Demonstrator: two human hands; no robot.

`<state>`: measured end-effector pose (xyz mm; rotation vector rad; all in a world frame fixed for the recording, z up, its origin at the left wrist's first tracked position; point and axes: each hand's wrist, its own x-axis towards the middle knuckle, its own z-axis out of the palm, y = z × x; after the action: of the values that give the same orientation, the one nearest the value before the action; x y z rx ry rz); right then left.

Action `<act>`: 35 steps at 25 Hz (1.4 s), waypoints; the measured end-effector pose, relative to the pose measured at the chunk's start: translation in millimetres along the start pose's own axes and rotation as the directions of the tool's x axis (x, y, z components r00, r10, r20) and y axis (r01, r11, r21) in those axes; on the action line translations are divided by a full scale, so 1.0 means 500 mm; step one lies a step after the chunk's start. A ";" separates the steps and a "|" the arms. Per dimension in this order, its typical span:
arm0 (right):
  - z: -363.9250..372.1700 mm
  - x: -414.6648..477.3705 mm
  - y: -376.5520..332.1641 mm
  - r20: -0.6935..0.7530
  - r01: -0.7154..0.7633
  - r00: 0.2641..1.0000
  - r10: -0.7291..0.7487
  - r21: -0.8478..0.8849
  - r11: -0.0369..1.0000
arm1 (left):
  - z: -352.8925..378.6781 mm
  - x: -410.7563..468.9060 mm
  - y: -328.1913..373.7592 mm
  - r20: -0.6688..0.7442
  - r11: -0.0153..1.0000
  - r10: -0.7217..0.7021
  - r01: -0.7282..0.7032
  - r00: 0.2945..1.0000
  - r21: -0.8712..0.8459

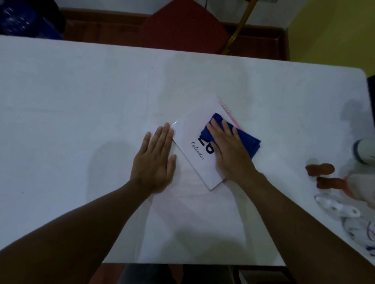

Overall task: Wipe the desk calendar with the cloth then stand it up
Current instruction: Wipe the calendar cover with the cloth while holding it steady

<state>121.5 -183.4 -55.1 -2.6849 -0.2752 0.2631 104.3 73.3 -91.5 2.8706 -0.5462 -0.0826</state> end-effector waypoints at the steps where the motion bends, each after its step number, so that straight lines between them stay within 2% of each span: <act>1: 0.003 0.033 -0.012 -0.004 0.015 1.000 -0.014 0.007 1.000 | 0.000 0.000 0.001 0.005 1.000 -0.001 0.001 1.000 0.002; 6: 0.013 0.120 -0.067 0.009 0.041 0.999 -0.042 0.061 0.997 | 0.000 -0.001 -0.001 0.026 1.000 -0.009 0.009 1.000 0.001; 9: 0.026 0.028 -0.081 0.030 0.173 0.984 -0.174 0.028 0.985 | 0.000 0.000 -0.001 0.034 1.000 -0.013 0.013 0.999 0.002; 12: 0.025 -0.070 -0.060 0.116 0.296 0.946 -0.302 0.068 0.953 | 0.000 0.000 -0.001 0.035 1.000 -0.019 0.019 0.999 -0.003; 15: 0.014 -0.077 -0.039 0.168 0.363 0.915 -0.367 0.054 0.930 | -0.001 0.001 -0.002 0.043 1.000 -0.021 0.021 0.999 0.010; 17: 0.013 -0.035 -0.047 0.130 0.342 0.930 -0.343 0.029 0.939 | 0.000 0.002 -0.001 0.048 1.000 -0.022 0.021 0.999 0.018; 21: 0.024 0.066 -0.079 0.032 0.175 0.984 -0.176 0.029 0.984 | 0.001 0.003 0.000 0.048 0.999 -0.023 0.021 0.999 0.030; 23: 0.038 0.059 -0.091 -0.012 0.118 0.993 -0.118 0.037 0.992 | 0.000 0.002 -0.001 0.045 0.999 -0.023 0.021 0.999 0.031; 25: 0.047 0.000 -0.088 -0.001 0.166 0.986 -0.166 0.013 0.986 | 0.002 -0.001 0.000 0.036 1.000 -0.008 0.007 0.999 0.025; 28: 0.037 -0.098 -0.042 0.089 0.315 0.944 -0.317 0.033 0.948 | 0.002 0.001 -0.004 0.032 1.000 -0.013 0.012 0.999 0.019; 30: 0.010 -0.104 0.003 0.115 0.334 0.936 -0.334 0.016 0.942 | 0.002 0.001 -0.004 0.023 1.000 -0.009 0.009 1.000 0.016; 35: -0.013 0.038 0.025 0.015 0.029 0.999 -0.030 0.038 0.999 | 0.003 0.001 -0.003 0.009 1.000 0.002 -0.002 1.000 0.006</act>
<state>143.0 -192.7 -57.6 -2.6403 -0.3117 0.2779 105.1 74.3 -93.5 2.8764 -0.5522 -0.0944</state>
